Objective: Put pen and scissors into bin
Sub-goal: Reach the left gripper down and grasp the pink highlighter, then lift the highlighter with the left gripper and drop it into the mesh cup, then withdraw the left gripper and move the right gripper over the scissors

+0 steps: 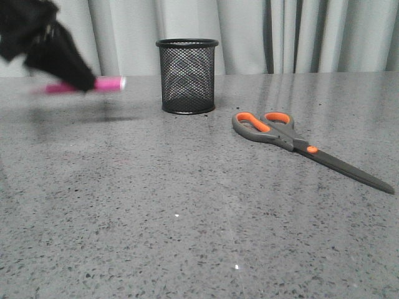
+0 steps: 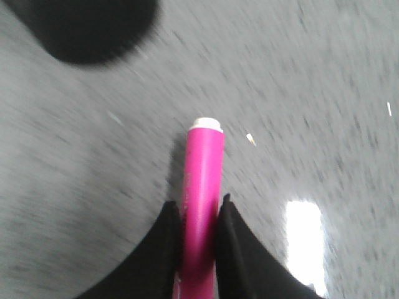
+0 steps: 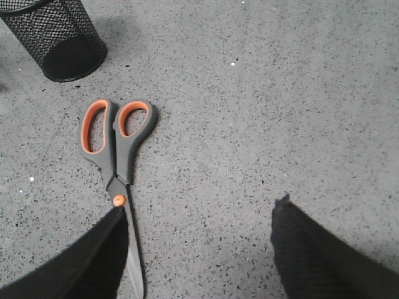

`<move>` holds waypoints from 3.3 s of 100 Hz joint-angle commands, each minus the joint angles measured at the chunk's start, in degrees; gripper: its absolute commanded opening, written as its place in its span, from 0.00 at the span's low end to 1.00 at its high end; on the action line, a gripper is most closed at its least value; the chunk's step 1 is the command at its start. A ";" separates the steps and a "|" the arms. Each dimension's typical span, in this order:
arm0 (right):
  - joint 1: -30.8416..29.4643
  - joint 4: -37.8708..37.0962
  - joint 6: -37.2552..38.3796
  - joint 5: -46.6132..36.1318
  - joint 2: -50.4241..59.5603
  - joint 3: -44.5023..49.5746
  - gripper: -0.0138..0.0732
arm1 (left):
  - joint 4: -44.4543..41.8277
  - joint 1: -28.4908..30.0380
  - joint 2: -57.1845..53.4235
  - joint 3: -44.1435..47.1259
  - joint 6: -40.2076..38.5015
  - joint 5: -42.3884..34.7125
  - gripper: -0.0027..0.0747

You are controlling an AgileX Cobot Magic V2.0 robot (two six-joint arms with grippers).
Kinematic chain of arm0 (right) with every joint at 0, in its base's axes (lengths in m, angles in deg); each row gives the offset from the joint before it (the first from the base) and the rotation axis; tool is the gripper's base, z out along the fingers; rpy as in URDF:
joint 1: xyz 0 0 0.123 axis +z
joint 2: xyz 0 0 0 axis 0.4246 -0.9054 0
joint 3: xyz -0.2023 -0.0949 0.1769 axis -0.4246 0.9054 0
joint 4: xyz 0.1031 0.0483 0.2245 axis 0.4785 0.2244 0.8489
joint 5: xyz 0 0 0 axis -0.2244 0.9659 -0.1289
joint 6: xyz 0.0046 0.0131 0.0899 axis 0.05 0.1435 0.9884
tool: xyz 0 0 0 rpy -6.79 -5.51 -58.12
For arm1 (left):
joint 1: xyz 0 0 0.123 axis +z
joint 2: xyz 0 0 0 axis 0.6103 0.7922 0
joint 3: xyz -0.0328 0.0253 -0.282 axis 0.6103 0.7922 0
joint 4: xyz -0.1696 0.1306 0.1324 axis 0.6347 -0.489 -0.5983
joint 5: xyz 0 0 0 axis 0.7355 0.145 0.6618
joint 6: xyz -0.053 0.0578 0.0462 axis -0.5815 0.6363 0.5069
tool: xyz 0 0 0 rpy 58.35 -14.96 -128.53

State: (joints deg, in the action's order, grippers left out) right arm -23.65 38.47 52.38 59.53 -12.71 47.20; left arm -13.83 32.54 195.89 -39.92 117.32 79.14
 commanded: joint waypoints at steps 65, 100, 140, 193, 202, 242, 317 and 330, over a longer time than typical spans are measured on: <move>-0.35 0.40 -0.66 -2.62 -0.19 -2.21 0.67 | 46.66 -18.08 0.97 -7.39 2.54 -33.56 0.01; -0.35 0.40 -0.66 -2.49 -0.19 -2.21 0.67 | 47.01 -17.97 4.22 -7.39 2.43 -34.40 0.01; -0.35 0.40 -0.66 -2.16 -0.19 -2.21 0.67 | 47.05 -17.75 4.78 -7.39 2.43 -33.53 0.40; -0.35 0.51 -0.66 -2.16 -0.19 -2.21 0.67 | 45.59 -5.65 -7.68 -7.39 -5.71 -16.94 0.19; -0.35 1.93 -0.66 -2.16 -0.19 -2.21 0.67 | 40.23 -2.37 -11.85 -7.39 -7.37 -14.26 0.01; 1.94 8.88 -8.51 -2.35 -0.53 -3.64 0.67 | 22.88 2.81 -33.90 5.82 -22.10 -35.22 0.01; 18.73 -8.05 -4.06 22.09 -34.14 -36.55 0.67 | 27.66 2.69 -66.87 51.91 -22.16 -54.15 0.01; 23.69 -23.44 7.45 28.68 -40.96 -42.49 0.67 | 28.05 2.69 -67.72 52.32 -22.16 -54.15 0.01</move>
State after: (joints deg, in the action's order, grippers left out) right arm -2.57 25.24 52.58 85.08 -51.19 9.59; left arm 12.09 35.16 128.74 13.84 95.82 26.89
